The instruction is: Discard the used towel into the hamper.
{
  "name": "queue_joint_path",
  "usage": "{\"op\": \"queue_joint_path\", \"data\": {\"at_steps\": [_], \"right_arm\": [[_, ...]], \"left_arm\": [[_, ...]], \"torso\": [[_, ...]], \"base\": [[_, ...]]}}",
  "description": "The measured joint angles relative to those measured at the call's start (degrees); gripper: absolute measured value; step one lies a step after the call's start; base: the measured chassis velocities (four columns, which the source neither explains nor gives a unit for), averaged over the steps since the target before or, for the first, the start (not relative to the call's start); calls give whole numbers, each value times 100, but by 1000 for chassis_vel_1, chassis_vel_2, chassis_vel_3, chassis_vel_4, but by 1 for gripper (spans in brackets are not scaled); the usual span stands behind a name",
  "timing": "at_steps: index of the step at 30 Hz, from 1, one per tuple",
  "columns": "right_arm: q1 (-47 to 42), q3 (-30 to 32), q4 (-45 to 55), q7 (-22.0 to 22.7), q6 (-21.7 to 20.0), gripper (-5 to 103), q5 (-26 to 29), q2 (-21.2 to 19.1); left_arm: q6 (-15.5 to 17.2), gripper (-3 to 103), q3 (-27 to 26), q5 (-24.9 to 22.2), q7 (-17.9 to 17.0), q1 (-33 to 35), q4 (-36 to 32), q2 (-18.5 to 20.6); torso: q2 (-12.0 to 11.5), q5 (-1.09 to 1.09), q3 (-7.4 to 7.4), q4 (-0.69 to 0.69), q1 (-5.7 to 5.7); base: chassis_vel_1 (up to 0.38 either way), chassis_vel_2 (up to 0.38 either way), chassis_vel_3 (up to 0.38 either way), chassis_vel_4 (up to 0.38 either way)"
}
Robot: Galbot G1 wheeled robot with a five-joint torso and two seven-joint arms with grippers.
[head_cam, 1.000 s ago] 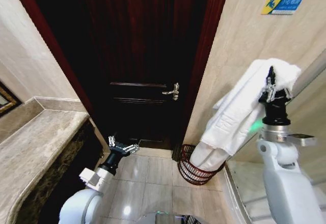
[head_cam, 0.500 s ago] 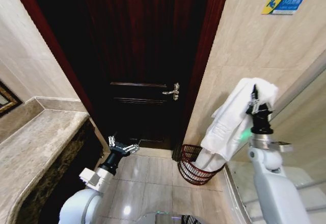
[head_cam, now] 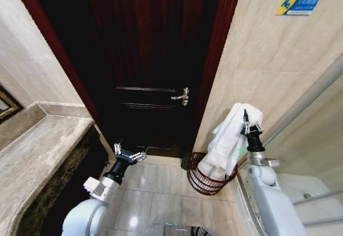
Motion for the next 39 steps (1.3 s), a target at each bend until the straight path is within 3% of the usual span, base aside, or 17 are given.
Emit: {"op": "queue_joint_path", "data": {"at_steps": [16,39], "right_arm": [[238,-142,-1167,-127,126,7,-157,168],[907,-80,-3331,-779,111,7,-197,607]], "left_arm": [[0,100,0,0,0,0,0,0],[0,100,0,0,0,0,0,0]], "torso": [[0,1,0,0,0],[0,-1,0,0,0]], "base": [[0,0,0,0],[0,0,0,0]]}}
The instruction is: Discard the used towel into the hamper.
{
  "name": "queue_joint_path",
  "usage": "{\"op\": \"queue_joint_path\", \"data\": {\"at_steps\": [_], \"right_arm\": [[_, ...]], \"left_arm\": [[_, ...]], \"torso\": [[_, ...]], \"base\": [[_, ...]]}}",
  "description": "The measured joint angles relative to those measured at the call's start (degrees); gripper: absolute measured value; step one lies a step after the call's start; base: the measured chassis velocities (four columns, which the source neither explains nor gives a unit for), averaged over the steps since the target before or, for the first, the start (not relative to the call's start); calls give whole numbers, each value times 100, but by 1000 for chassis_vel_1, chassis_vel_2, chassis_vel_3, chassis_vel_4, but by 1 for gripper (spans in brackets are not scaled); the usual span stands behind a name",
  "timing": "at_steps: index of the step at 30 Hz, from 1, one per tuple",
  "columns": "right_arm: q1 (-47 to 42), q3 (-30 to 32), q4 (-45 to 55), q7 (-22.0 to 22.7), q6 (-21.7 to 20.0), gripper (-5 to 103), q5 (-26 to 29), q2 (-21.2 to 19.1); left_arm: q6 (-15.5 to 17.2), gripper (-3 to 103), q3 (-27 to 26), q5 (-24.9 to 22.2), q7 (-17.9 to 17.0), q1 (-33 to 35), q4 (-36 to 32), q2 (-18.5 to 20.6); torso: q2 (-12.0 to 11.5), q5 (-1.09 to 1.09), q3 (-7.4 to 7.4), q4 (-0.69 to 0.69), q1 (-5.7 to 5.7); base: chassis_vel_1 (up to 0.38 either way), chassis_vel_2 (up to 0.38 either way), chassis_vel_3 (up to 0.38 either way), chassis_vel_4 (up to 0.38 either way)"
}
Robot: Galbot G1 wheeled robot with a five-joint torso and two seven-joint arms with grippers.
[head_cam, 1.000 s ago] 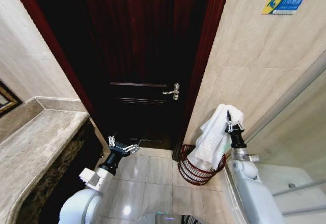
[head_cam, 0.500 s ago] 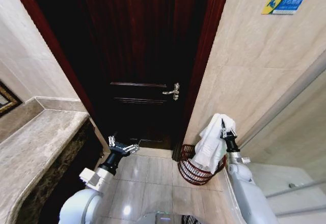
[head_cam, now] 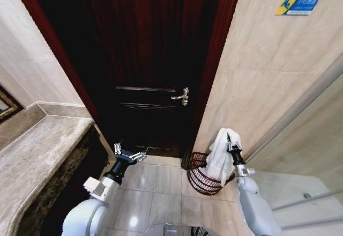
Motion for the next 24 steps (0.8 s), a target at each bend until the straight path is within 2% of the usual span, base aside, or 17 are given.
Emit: {"op": "queue_joint_path", "data": {"at_steps": [17,24], "right_arm": [[498,-9,-1429,-143,-4,7,-155,326],[575,-94,-1830,-28,-30,7,-189,434]], "left_arm": [[0,100,0,0,0,0,0,0],[0,100,0,0,0,0,0,0]], "torso": [[0,0,0,0,0],[0,1,0,0,0]], "base": [[0,0,0,0],[0,0,0,0]]}}
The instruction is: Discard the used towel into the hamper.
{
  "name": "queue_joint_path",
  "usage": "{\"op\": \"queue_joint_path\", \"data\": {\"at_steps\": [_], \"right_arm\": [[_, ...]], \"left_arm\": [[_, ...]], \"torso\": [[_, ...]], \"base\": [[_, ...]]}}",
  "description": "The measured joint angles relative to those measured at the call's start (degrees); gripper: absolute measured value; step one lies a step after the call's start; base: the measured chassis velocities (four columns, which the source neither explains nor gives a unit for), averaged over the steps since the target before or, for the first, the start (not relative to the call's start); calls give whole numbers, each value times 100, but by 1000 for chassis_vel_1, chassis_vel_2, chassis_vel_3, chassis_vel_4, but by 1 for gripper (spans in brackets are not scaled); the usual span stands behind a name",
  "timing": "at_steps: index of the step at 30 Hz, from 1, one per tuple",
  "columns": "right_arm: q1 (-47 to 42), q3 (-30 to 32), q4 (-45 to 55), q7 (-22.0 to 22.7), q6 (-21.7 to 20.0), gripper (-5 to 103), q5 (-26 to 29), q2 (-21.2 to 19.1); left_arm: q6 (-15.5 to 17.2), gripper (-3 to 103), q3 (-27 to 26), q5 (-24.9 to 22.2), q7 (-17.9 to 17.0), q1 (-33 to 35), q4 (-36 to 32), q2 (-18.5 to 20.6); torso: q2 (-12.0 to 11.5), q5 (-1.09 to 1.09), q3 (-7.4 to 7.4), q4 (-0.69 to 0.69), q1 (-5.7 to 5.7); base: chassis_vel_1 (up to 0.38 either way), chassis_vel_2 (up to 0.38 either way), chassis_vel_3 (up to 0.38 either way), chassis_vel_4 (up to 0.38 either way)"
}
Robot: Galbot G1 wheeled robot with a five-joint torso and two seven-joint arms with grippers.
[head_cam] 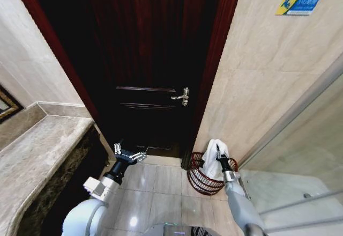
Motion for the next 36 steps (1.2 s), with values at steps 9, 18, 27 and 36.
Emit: {"op": "queue_joint_path", "data": {"at_steps": [9,18,27,36], "right_arm": [[-55,65,-431,89,-290,7,-236,3],[-44,190,-636,335,-979,7,-599,20],[157,343,-625,1276,-2239,7,-1543,16],[432,335,-991,1370,-3368,7,-1431,-171]], "left_arm": [[0,100,0,0,0,0,0,0],[0,100,0,0,0,0,0,0],[0,100,0,0,0,0,0,0],[0,100,0,0,0,0,0,0]], "torso": [[0,-1,0,-1,0],[0,0,0,-1,0],[0,-1,0,-1,0],[0,-1,0,-2,0]], "base": [[0,0,0,0],[0,0,0,0],[0,0,0,0],[0,0,0,0]]}}
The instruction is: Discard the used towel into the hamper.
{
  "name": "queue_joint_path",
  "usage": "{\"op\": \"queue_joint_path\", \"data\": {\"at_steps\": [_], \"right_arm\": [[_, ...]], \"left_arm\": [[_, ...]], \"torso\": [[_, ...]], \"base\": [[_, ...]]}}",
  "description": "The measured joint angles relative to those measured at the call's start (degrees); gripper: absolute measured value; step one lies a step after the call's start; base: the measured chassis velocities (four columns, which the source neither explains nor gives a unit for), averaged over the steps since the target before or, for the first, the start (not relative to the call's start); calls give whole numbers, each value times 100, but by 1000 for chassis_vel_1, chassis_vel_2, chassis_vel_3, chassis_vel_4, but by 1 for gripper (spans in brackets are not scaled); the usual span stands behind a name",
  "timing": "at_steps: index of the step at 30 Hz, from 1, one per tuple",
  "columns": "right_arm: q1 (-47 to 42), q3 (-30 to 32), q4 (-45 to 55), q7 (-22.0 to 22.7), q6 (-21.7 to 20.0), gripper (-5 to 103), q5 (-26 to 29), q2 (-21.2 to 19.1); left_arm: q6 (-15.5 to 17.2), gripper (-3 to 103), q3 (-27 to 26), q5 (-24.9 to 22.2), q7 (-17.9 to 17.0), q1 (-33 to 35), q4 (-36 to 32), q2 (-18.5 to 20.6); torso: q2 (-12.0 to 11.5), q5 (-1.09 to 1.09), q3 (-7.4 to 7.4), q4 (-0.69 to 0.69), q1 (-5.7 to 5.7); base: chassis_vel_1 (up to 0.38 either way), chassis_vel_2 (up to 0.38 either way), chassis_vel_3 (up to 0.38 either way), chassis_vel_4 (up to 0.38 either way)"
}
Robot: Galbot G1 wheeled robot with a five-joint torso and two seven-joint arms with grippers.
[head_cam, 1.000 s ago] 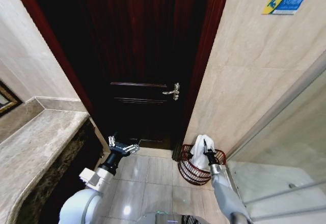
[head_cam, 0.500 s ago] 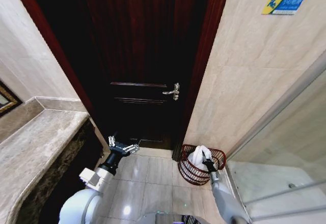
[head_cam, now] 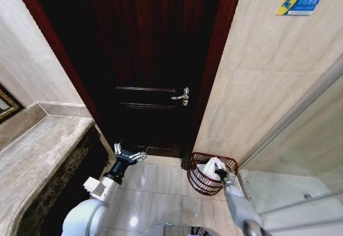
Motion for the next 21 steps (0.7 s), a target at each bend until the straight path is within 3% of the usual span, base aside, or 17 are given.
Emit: {"op": "queue_joint_path", "data": {"at_steps": [11,21], "right_arm": [[607,51,-789,28,-284,7,-35,4],[1004,51,-1100,175,-1196,7,-318,183]], "left_arm": [[0,100,0,0,0,0,0,0],[0,100,0,0,0,0,0,0]], "torso": [[0,1,0,1,0],[0,0,0,2,0]], "base": [[0,0,0,0],[0,0,0,0]]}}
